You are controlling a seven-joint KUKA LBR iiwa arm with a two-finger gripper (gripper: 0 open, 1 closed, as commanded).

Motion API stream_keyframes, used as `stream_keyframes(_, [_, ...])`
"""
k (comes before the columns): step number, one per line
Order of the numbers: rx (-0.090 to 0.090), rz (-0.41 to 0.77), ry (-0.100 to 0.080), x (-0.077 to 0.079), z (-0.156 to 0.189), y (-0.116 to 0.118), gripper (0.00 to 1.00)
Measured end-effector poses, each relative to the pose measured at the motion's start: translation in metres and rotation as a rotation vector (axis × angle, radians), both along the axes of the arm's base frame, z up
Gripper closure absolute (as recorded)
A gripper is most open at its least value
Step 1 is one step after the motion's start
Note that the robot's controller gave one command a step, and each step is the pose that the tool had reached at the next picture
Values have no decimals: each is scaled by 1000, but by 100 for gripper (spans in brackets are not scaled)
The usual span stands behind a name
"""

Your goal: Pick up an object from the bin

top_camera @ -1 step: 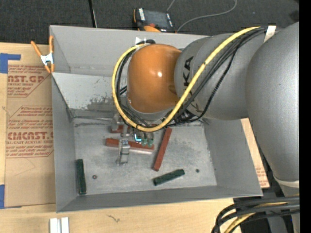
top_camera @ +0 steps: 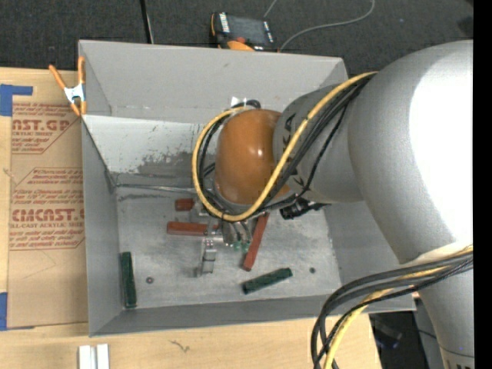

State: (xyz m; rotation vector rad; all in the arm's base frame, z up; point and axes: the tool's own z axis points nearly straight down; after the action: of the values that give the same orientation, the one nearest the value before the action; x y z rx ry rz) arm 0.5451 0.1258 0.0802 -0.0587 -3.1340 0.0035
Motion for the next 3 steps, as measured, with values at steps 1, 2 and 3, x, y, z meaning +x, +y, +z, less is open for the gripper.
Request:
stream_keyframes(1, [4,2,-7,2,5,3,100])
stream_keyframes(2, [3,35,-16,-23,177,-30,100])
stream_keyframes(3, [3,178,1,-45,77,-8,100])
